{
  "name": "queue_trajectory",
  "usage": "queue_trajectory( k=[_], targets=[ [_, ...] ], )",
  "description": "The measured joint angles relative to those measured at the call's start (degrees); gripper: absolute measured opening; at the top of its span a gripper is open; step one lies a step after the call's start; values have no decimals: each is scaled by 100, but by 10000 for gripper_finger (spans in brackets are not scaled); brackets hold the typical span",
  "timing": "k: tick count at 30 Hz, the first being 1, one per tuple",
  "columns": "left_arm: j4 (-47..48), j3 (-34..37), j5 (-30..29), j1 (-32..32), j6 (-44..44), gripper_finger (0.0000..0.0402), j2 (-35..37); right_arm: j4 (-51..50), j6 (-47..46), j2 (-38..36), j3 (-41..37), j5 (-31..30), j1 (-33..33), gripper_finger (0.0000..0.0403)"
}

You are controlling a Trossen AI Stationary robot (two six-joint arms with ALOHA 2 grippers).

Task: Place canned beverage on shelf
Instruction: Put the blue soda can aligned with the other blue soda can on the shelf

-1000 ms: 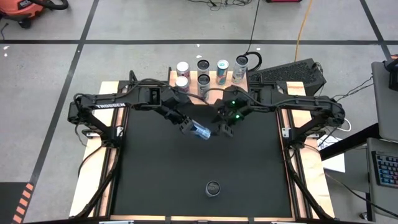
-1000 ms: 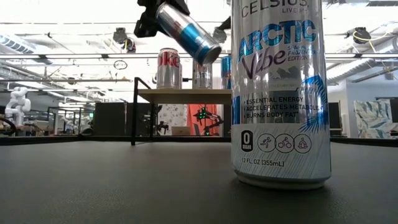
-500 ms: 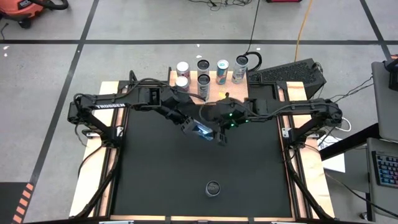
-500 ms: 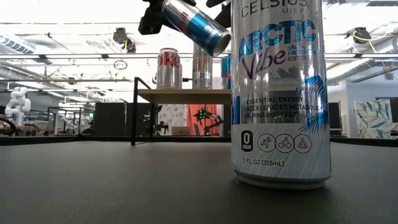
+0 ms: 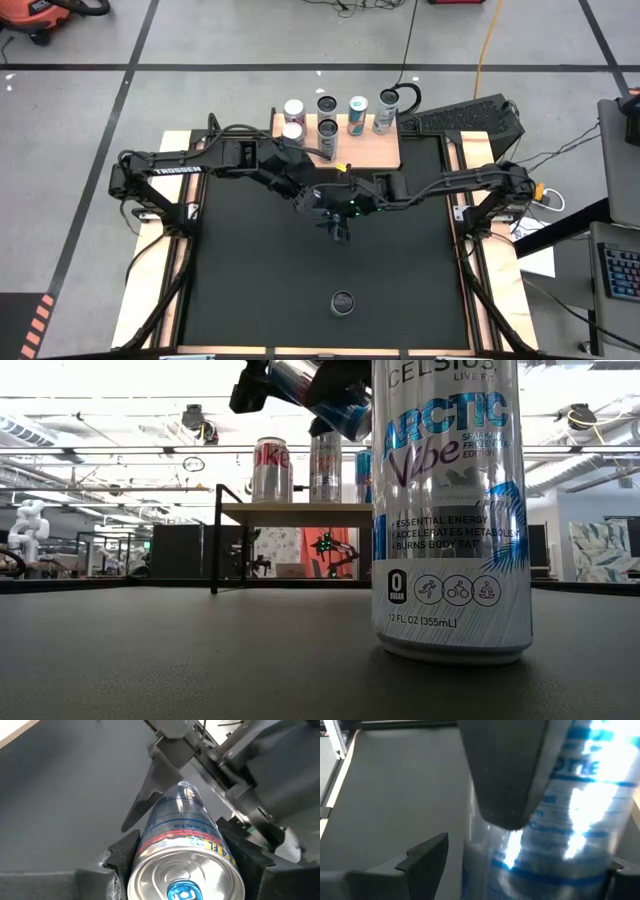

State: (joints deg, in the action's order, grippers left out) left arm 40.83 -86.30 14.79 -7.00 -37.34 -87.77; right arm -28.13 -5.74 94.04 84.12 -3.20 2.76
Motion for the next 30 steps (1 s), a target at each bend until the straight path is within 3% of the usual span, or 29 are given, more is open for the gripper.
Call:
queue_trajectory(
  k=[8,15,23,30],
  targets=[
    [73,0,0,-1,18,222,0,6,18,52,0,0,-2,307],
    [84,0,-27,-1,58,233,0,-80,51,28,-1,-10,-7,191],
    [44,0,-32,1,484,264,13,-141,234,8,-2,40,-4,191],
    [12,0,648,-12,667,267,13,-249,213,-169,-2,95,4,191]
  ],
)
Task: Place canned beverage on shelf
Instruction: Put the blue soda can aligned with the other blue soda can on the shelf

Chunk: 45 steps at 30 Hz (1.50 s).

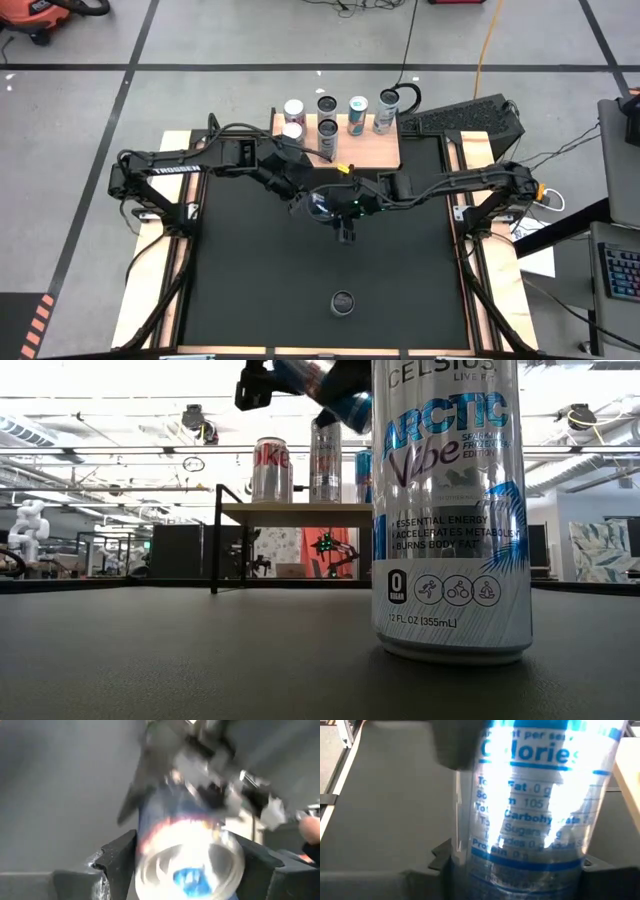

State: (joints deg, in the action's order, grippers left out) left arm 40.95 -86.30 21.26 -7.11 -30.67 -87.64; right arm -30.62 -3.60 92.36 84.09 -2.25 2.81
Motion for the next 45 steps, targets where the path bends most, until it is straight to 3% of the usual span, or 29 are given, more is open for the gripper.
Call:
queue_trajectory(
  k=[5,11,16,23,27,32,35,45],
  targets=[
    [98,0,26,12,212,267,65,-281,-130,-421,0,-110,-15,191],
    [263,0,-404,7,582,267,330,-1006,-196,-1002,0,-854,-93,191],
    [282,-2,-511,17,616,267,508,-1114,-93,-1557,0,-1125,-266,191],
    [378,0,-831,254,1008,267,525,-1431,-36,-2371,-46,-2230,-636,191],
    [364,0,-939,363,1170,267,525,-749,-27,-2958,-709,-2161,-933,191],
    [371,0,-981,485,1350,267,531,741,-145,-3720,-2177,-1429,-1324,191],
    [362,0,-982,501,1358,267,535,1583,-99,-4018,-2958,-1390,-1442,191],
    [275,0,-1200,501,1363,267,538,3813,166,-3983,-4520,-1403,-1887,191]
  ],
)
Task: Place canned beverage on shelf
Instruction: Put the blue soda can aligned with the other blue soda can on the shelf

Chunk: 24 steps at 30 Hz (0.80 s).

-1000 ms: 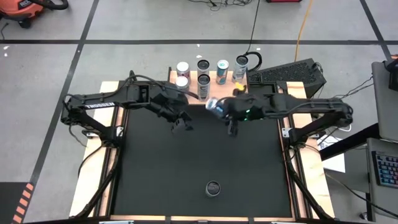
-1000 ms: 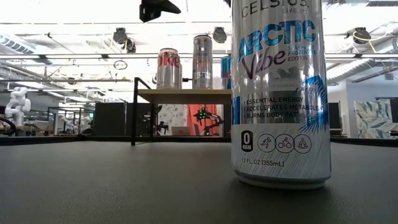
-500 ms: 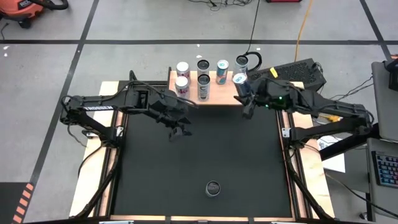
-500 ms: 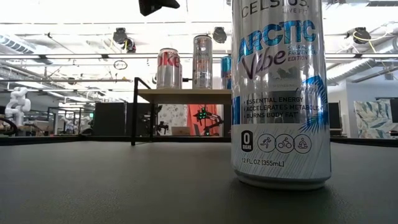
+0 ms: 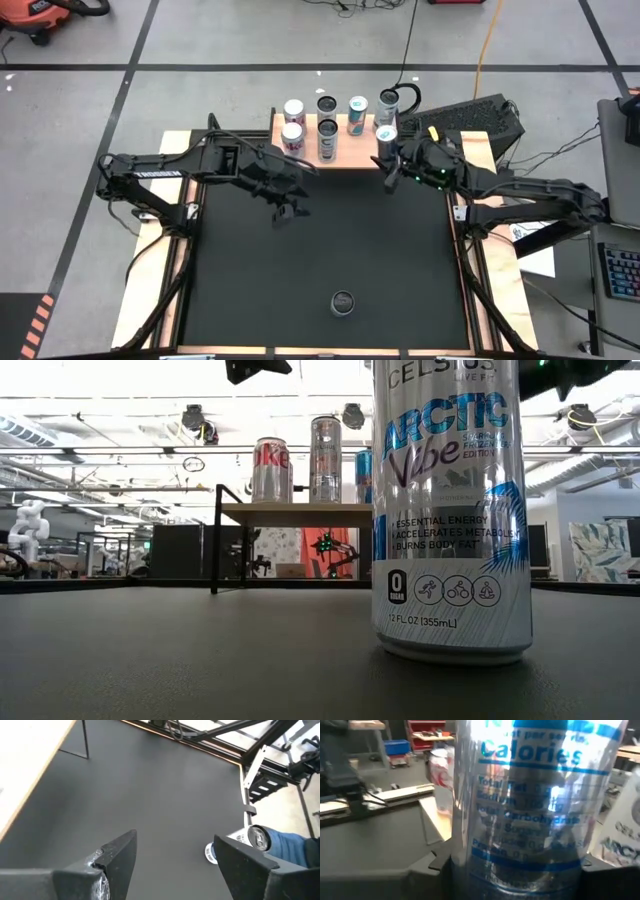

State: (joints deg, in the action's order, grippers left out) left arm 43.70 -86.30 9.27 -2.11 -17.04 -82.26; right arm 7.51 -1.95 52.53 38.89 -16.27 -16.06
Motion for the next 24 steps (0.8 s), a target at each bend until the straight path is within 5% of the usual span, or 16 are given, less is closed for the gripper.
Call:
queue_trajectory(
  k=[24],
  targets=[
    [-263,0,-678,0,448,267,0,2163,118,1554,-596,157,-826,227]
  ],
)
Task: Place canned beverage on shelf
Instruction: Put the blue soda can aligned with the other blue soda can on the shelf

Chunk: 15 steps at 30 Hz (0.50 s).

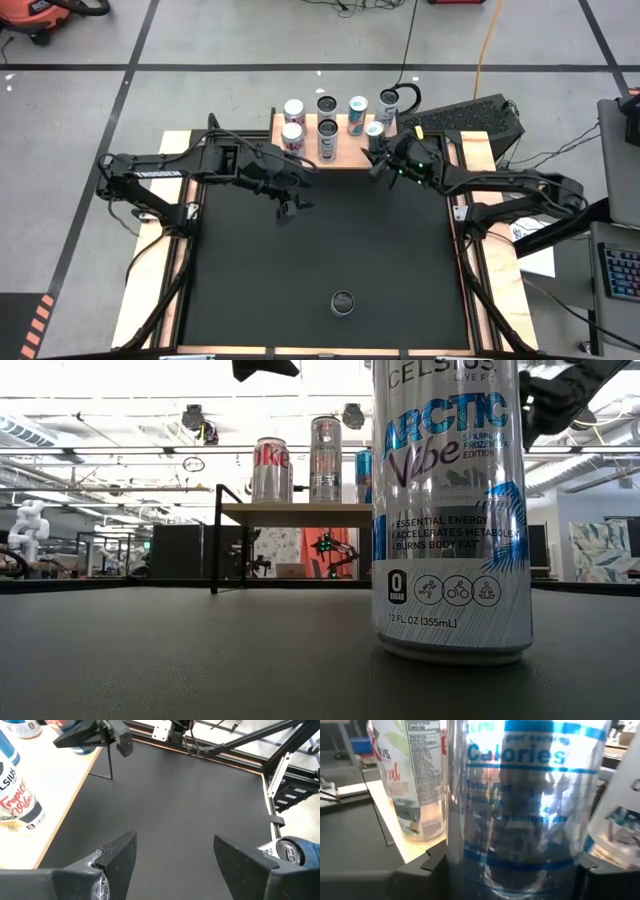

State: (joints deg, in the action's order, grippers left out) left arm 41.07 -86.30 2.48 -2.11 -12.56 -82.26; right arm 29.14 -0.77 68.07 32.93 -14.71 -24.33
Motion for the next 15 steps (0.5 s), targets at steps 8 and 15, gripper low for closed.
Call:
queue_trajectory(
  k=[8,15],
  targets=[
    [14,0,0,0,-2,267,0,601,18,470,2,302,-94,223],
    [12,0,1,0,-2,267,0,945,5,817,13,298,-303,228]
  ],
)
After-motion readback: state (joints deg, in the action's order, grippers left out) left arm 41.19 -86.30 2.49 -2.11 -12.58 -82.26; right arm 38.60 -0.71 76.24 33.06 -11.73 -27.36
